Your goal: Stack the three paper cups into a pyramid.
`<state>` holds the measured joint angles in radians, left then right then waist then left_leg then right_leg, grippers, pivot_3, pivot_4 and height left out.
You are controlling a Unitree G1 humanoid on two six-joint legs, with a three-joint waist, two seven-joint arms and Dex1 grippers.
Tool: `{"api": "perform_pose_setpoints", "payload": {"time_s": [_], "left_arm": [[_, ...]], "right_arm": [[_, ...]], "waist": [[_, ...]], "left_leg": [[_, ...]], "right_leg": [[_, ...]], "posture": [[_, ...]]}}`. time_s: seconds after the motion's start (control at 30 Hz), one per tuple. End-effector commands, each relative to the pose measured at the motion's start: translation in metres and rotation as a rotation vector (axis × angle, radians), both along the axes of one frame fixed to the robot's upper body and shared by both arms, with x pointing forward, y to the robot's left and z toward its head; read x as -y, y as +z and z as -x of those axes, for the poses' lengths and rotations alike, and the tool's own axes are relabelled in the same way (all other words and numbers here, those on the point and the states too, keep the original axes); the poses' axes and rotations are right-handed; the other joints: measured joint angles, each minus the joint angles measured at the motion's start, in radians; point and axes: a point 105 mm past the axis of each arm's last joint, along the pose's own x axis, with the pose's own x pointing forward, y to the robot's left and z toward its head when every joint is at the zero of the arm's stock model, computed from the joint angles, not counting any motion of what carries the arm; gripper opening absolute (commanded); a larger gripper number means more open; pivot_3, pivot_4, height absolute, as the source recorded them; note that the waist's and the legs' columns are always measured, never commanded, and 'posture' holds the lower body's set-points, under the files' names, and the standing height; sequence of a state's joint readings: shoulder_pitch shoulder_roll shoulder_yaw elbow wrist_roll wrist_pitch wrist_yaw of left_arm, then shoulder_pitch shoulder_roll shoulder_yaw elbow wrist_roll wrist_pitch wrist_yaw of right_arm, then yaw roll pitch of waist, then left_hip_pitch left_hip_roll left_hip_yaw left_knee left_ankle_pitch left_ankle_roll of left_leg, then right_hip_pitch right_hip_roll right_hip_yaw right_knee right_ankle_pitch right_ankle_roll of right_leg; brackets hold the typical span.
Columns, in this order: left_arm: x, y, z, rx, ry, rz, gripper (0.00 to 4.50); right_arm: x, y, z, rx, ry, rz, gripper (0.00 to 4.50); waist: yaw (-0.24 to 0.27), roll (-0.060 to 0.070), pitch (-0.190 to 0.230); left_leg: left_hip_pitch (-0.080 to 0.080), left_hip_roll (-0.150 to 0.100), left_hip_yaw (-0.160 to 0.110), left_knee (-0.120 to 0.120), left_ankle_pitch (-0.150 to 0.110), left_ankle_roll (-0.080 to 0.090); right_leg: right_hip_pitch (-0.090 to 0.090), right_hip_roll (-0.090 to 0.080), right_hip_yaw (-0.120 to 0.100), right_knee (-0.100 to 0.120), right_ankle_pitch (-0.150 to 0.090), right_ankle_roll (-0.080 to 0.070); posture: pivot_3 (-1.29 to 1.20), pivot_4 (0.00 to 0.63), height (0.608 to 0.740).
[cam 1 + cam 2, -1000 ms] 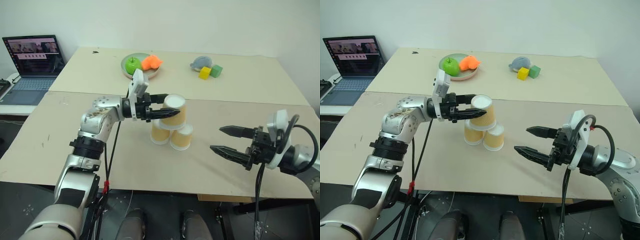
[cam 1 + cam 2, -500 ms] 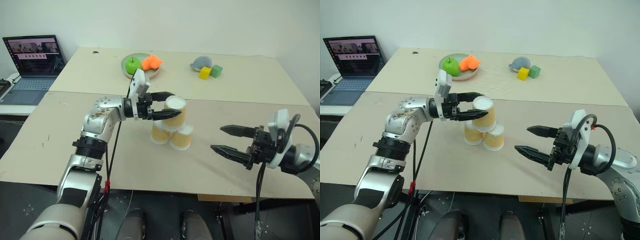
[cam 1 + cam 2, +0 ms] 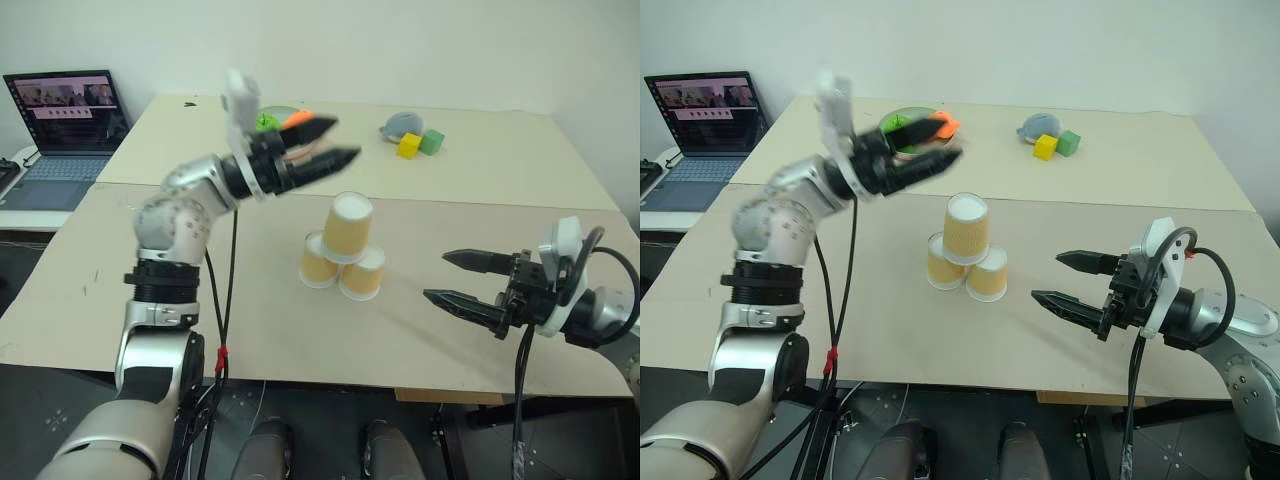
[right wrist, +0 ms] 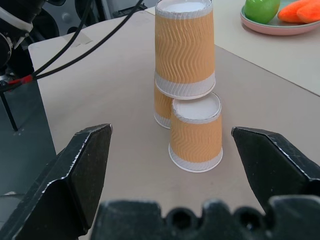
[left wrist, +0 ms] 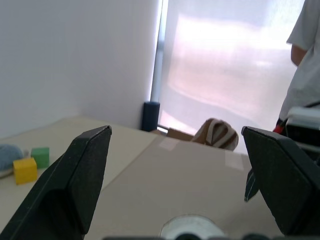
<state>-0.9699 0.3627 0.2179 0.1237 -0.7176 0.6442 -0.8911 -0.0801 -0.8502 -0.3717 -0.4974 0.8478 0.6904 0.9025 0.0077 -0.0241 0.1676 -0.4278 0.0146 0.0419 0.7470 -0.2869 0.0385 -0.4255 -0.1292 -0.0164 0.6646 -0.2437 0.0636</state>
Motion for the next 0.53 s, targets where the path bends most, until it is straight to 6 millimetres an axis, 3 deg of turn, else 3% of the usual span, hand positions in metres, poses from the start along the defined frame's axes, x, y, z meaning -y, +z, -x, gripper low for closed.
{"api": "perform_pose_setpoints", "payload": {"time_s": [0.03, 0.3, 0.37, 0.47, 0.53], "left_arm": [[-0.024, -0.007, -0.005, -0.055, 0.169, 0.06, 4.46], [-0.066, -0.084, 0.002, -0.208, 0.414, -0.051, 4.46], [-0.079, -0.102, 0.004, -0.246, 0.47, -0.076, 4.46], [-0.09, -0.113, 0.008, -0.28, 0.509, -0.085, 4.46], [-0.095, -0.118, 0.01, -0.291, 0.533, -0.075, 4.46]], "right_arm": [[0.01, 0.01, -0.005, 0.047, -0.047, -0.009, 4.5], [0.037, -0.003, -0.014, 0.042, -0.226, -0.017, 4.5], [0.052, -0.005, -0.015, 0.048, -0.307, -0.02, 4.5], [0.066, -0.005, -0.019, 0.078, -0.402, -0.028, 4.5], [0.088, -0.006, -0.032, 0.114, -0.58, -0.06, 4.5]], "waist": [[0.0, 0.0, 0.0], [0.005, 0.0, 0.0], [0.009, 0.0, 0.0], [0.009, 0.0, 0.0], [0.007, 0.0, 0.0]], "left_leg": [[0.001, 0.0, 0.0, 0.0, 0.0, 0.0], [0.002, 0.0, 0.0, 0.0, 0.0, 0.0], [0.002, 0.0, 0.0, 0.0, 0.0, 0.0], [0.002, 0.0, 0.0, 0.0, 0.0, 0.0], [0.003, 0.0, 0.0, 0.0, 0.0, -0.001]], "right_leg": [[0.001, 0.0, 0.0, 0.0, 0.0, 0.0], [0.001, 0.0, 0.001, 0.001, 0.0, 0.0], [0.001, 0.0, 0.0, 0.0, 0.0, 0.0], [0.002, -0.001, 0.001, 0.0, 0.0, 0.0], [0.002, -0.001, 0.001, 0.001, 0.0, 0.0]], "posture": [[0.0, 0.15, 0.678], [0.0, 0.15, 0.678], [0.0, 0.15, 0.678], [0.0, 0.15, 0.678], [0.0, 0.15, 0.678]]}}
